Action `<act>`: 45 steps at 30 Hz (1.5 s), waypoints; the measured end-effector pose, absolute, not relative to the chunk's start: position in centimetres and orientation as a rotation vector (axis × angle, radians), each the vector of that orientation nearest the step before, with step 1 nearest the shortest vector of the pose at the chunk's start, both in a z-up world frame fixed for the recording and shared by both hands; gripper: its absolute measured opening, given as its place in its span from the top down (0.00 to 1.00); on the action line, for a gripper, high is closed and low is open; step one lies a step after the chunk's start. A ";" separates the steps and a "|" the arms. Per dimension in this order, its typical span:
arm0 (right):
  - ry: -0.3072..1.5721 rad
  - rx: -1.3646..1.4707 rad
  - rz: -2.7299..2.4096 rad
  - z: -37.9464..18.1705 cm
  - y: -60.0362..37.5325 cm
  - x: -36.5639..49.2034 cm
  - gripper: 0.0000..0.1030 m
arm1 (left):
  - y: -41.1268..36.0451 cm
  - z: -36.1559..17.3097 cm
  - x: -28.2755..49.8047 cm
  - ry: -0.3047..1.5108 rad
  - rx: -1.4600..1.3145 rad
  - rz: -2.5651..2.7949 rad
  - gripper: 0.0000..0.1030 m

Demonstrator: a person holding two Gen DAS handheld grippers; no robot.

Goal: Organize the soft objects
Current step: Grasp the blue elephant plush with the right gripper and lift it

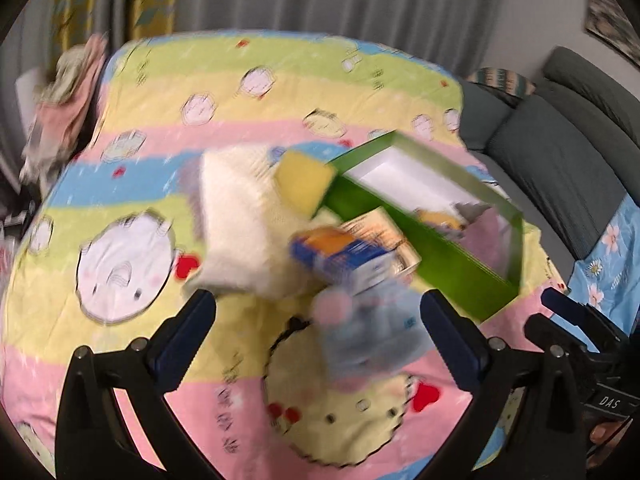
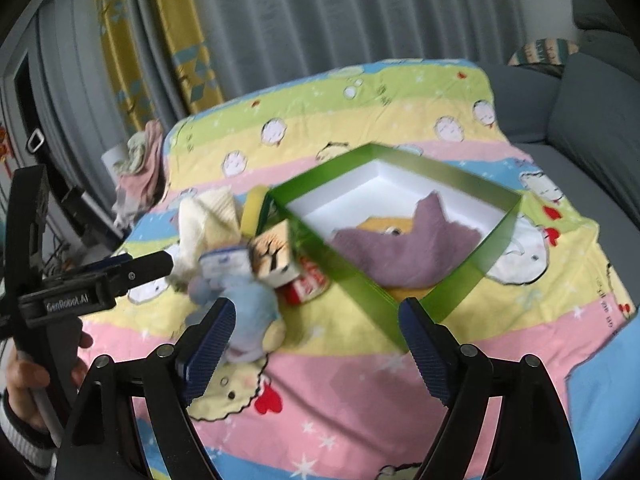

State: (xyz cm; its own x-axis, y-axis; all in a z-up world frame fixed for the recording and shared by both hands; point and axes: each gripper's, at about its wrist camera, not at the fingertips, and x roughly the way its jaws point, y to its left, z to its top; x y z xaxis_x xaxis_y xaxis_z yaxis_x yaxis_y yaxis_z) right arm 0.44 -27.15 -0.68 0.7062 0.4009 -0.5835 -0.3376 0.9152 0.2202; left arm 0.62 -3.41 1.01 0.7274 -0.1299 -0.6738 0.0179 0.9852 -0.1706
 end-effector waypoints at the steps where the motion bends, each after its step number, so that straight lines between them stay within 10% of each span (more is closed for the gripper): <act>1: 0.686 0.097 0.427 -1.1 -26.8 0.5 0.18 | -2.7 0.5 0.5 0.768 -0.169 -0.069 0.01; 27: 0.760 -0.050 0.681 -7.4 -18.5 4.1 0.18 | -4.2 -5.2 3.8 0.888 -0.377 -0.371 0.03; 32: 0.779 -0.001 0.650 -8.0 -18.7 5.3 0.36 | -4.4 -5.4 4.8 0.887 -0.392 -0.394 0.11; 45: 0.754 0.053 0.655 -7.3 -19.7 3.2 0.42 | -5.6 -4.0 2.5 0.872 -0.340 -0.407 0.19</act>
State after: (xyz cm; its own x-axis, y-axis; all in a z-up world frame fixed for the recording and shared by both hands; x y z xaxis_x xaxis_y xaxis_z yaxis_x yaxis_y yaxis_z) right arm 3.22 -19.74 -7.34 0.5414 0.5691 -0.6189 -0.5326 0.8017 0.2714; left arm 2.51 -5.61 -4.04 0.5759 -0.4754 -0.6650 0.2040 0.8713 -0.4462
